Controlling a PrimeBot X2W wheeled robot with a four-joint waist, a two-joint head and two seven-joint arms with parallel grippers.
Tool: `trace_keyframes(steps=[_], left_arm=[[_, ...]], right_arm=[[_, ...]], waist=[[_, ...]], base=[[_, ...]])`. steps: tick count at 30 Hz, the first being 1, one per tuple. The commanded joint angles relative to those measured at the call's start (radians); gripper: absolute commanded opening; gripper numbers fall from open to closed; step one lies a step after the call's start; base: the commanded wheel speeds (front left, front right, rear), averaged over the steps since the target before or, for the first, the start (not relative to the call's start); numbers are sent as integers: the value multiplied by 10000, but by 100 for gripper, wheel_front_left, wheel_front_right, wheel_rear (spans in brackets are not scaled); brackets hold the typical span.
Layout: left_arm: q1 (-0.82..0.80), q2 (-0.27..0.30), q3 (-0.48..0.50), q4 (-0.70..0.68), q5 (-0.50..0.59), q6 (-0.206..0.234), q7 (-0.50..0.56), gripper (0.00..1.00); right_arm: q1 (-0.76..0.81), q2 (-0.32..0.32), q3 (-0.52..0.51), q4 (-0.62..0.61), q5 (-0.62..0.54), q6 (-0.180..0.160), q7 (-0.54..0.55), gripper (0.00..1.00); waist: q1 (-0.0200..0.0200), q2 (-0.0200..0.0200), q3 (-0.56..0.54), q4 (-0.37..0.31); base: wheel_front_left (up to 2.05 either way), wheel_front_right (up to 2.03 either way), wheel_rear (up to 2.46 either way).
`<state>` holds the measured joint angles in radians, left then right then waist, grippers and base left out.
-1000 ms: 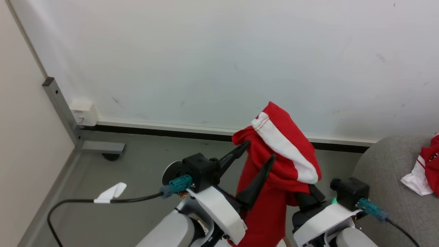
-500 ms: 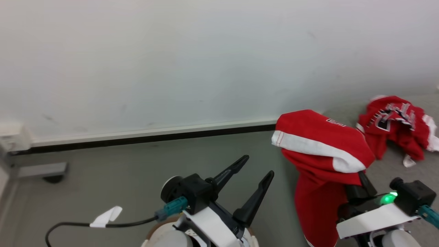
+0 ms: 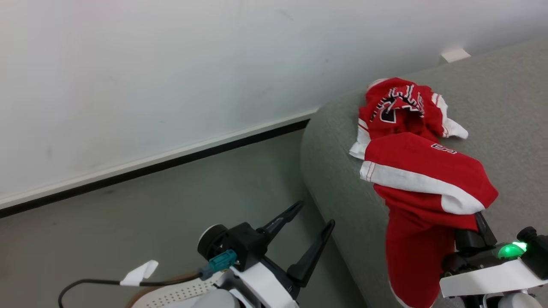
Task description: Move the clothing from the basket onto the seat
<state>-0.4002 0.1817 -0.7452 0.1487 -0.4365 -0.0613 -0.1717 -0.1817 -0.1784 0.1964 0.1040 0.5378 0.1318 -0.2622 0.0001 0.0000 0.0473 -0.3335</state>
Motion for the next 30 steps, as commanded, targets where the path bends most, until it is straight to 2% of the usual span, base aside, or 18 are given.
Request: trace_keyframes(steps=[1, 7, 12, 21, 26, 30], left_arm=[[-118, 37, 8, 94, 108, 1, -98, 100], [-355, 21, -79, 271, 145, -74, -105, 100], [-626, 79, -108, 228, 201, -87, 29, 100], [-1219, 468, 26, -156, 335, -95, 383, 100], [-1571, 812, 183, -421, 396, -84, 547, 100], [-1876, 935, 304, -561, 439, -64, 534, 100]], right_arm=[[106, 31, -88, -173, -77, -22, 5, 0], [92, -23, -406, -441, -99, -22, 103, 0], [-707, -383, -1043, -509, -100, -22, 346, 0], [-3296, -1809, -2531, 381, 87, -23, 1260, 0], [-4836, -2909, -3161, 1744, 241, -23, 1605, 0], [-5838, -3547, -3453, 3111, 113, -23, 1685, 0]], waist=[[-1, 0, 263, -316], [-1, 0, 505, -274], [-1, 0, 1000, 43], [-1, 0, 2785, 886], [-1, 0, 3986, 1391], [-1, 0, 4675, 1774]], base=[[0, 0, 0], [0, 0, 0], [0, 0, 0], [0, 0, 0], [0, 0, 0], [0, 0, 0]])
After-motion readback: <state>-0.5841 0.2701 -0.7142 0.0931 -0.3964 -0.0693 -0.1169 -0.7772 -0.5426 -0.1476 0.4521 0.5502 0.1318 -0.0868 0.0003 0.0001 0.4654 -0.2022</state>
